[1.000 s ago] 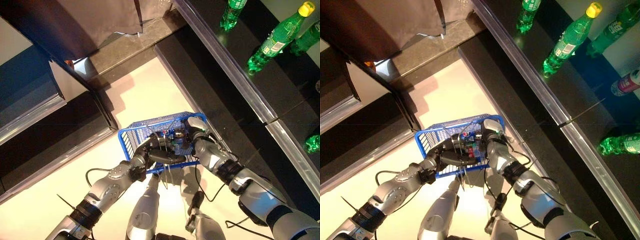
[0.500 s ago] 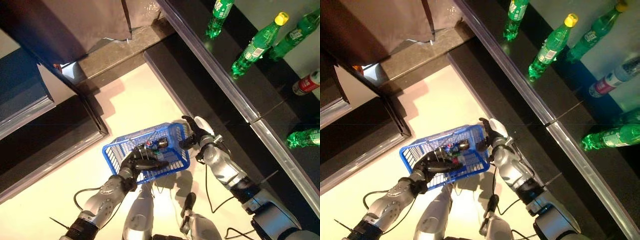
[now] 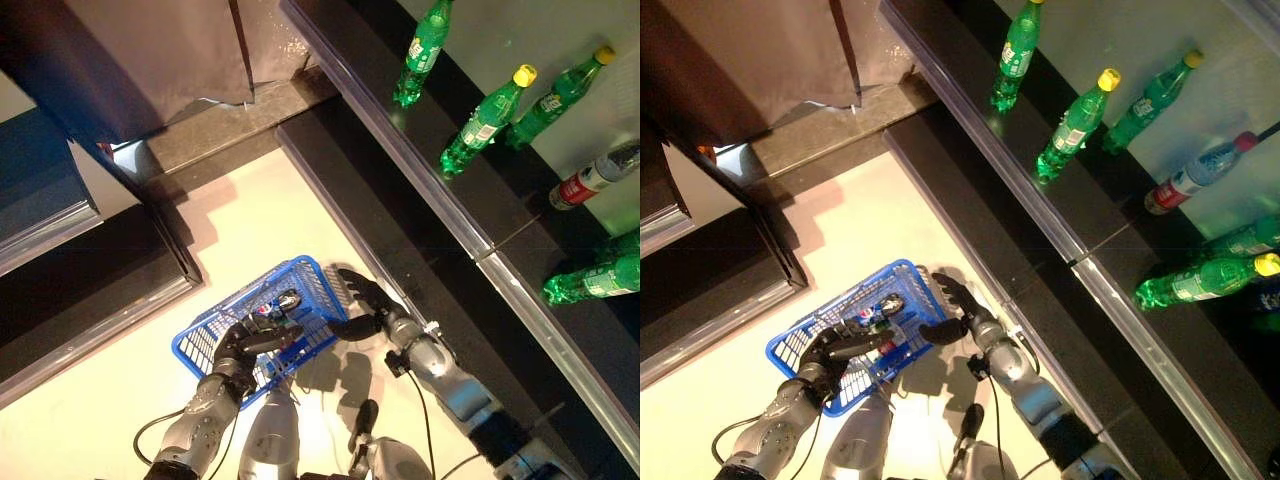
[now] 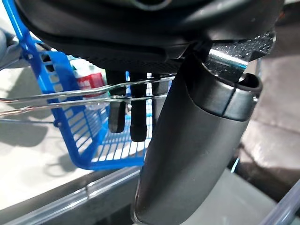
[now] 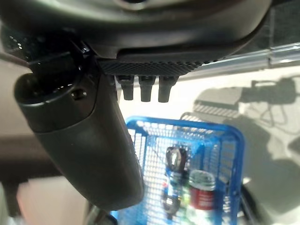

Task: Pick up the drink and place into the basket.

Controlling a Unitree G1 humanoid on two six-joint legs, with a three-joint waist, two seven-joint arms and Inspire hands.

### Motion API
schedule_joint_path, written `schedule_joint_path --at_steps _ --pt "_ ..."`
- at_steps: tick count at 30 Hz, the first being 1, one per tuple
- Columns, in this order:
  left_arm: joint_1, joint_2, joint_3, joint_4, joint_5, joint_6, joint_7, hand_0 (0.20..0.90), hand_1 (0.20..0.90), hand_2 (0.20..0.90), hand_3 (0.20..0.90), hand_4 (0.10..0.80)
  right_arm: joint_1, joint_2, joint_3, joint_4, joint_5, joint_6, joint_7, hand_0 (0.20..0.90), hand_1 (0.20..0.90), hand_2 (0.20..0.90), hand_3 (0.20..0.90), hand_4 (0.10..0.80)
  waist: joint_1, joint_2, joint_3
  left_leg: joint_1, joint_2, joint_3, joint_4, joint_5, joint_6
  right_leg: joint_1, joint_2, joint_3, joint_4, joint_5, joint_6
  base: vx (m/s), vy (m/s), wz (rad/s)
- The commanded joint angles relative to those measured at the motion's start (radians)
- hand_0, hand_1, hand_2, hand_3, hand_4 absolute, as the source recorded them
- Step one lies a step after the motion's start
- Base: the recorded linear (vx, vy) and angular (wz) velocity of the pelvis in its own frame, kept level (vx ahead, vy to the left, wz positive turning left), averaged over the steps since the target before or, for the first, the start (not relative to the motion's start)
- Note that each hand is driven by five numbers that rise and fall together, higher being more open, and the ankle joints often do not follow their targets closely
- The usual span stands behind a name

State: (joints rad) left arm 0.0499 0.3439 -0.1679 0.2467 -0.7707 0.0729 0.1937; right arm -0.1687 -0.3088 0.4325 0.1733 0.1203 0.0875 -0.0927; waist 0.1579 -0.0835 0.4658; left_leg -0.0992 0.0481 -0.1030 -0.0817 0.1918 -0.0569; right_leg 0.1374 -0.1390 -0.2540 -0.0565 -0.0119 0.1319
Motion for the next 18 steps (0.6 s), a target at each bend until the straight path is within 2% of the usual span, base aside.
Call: schedule_joint_path --at_steps 1,4,8,10,18 --pt "0.033 -0.044 0.042 -0.087 0.041 -0.285 -0.065 0.3 0.3 0.3 0.2 0.1 0.133 -0.009 -0.044 0.017 0.075 -0.145 -0.013 0.9 0.9 0.9 0.9 0.8 -0.035 0.044 -0.286 0.109 0.03 0.031 -0.005 -0.105 0.017 -0.077 -0.001 0.041 0.043 0.072 -0.051 -0.003 0.035 -0.23" --pt "0.076 -0.055 0.064 -0.025 0.036 -0.318 -0.088 0.3 0.3 0.3 0.2 0.1 0.199 -0.005 -0.083 0.055 0.076 -0.184 0.011 0.9 0.9 0.9 0.9 0.8 -0.051 0.046 -0.296 0.115 0.032 0.044 -0.005 -0.108 0.015 -0.072 -0.006 0.047 0.032 0.077 -0.047 0.001 0.013 -0.07" --pt "0.107 -0.091 0.091 0.165 0.028 -0.362 -0.107 0.3 0.3 0.3 0.2 0.1 0.27 0.02 -0.132 0.171 0.165 -0.192 0.06 0.9 0.9 0.9 0.9 0.8 -0.081 0.051 -0.315 0.129 0.035 0.07 -0.006 -0.114 0.01 -0.062 -0.012 0.057 0.014 0.087 -0.043 0.023 0.024 -0.14" --pt "0.108 -0.107 0.105 0.242 0.022 -0.358 -0.11 0.3 0.3 0.3 0.2 0.1 0.287 0.038 -0.151 0.228 0.219 -0.18 0.055 0.9 0.9 0.9 0.9 0.8 -0.092 0.053 -0.323 0.133 0.035 0.076 -0.006 -0.117 0.008 -0.059 -0.015 0.061 0.008 0.089 -0.042 0.021 0.019 -0.15" --pt "0.083 -0.145 0.12 0.507 0.064 -0.361 -0.114 0.3 0.3 0.3 0.2 0.1 0.275 0.069 -0.183 0.524 0.172 -0.184 0.045 0.9 0.9 0.9 0.9 0.8 -0.106 0.063 -0.346 0.151 0.036 0.088 -0.006 -0.13 0.005 -0.041 -0.024 0.06 -0.01 0.094 -0.036 0.01 0.007 -0.05"
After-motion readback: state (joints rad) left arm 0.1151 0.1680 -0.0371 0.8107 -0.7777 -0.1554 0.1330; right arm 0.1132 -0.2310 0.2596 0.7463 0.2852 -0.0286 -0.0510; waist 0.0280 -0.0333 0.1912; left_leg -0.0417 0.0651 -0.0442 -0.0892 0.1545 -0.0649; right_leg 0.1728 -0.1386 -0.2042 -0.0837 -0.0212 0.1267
